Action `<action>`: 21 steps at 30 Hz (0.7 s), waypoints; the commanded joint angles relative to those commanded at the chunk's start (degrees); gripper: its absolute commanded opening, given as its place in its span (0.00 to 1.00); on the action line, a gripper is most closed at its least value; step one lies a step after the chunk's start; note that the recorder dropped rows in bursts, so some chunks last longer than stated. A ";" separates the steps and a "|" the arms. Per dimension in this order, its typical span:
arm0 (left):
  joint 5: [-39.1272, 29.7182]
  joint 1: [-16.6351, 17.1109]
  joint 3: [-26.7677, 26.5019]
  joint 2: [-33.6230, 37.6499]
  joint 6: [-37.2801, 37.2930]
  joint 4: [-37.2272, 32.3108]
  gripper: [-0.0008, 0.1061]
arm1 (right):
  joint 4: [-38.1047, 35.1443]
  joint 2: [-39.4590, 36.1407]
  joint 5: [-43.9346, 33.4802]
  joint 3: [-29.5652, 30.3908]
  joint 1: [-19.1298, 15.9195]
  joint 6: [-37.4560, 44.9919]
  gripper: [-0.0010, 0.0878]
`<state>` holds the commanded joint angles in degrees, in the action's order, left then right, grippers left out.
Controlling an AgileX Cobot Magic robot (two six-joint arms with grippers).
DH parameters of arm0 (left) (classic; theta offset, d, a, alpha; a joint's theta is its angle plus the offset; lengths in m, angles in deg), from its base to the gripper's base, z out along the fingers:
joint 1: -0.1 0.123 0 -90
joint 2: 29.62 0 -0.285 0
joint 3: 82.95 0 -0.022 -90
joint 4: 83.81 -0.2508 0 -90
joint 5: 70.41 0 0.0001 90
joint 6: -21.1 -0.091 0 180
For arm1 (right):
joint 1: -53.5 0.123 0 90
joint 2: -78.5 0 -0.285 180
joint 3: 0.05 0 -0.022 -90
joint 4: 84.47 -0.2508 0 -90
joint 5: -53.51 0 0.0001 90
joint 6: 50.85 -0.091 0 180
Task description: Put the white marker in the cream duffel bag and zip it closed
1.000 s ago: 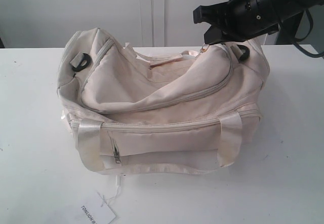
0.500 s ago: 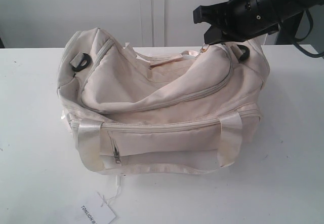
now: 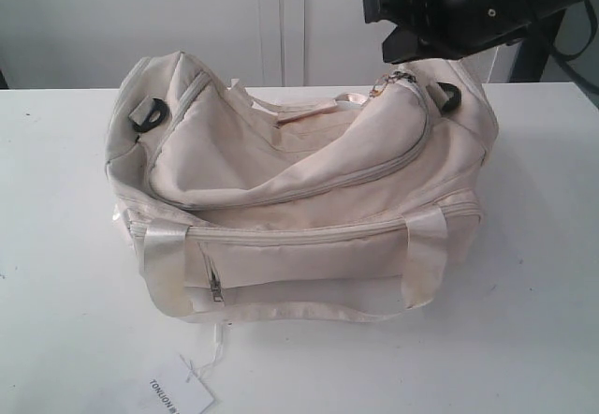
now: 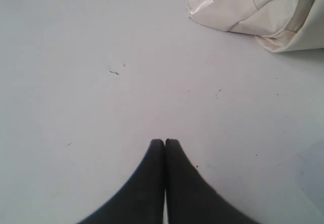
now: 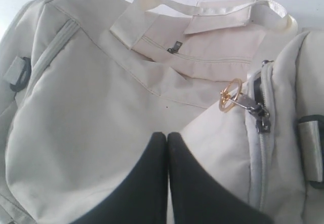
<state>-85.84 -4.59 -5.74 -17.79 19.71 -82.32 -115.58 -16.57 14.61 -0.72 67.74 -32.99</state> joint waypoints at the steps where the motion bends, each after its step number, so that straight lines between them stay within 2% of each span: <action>1: 0.00 0.00 0.00 0.00 0.00 0.00 0.01 | 0.00 1.08 0.25 0.64 0.00 0.00 0.01; 7: 0.00 0.00 0.00 0.00 0.00 0.00 0.01 | 0.22 7.62 0.47 6.51 0.00 0.45 0.01; 13: 0.00 0.00 0.00 0.00 0.00 0.00 0.01 | 7.59 14.07 1.64 10.39 0.00 5.65 0.01; 18: 0.00 0.00 0.00 0.00 0.00 0.00 0.01 | 15.49 19.86 2.38 13.52 -0.14 5.94 0.01; 21: 0.00 0.00 0.00 0.00 0.00 0.00 0.01 | 16.31 23.29 3.19 15.80 -2.03 5.94 0.01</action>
<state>-85.84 -4.59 -5.74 -17.79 19.71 -82.32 -99.28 6.73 17.80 15.08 65.71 -27.05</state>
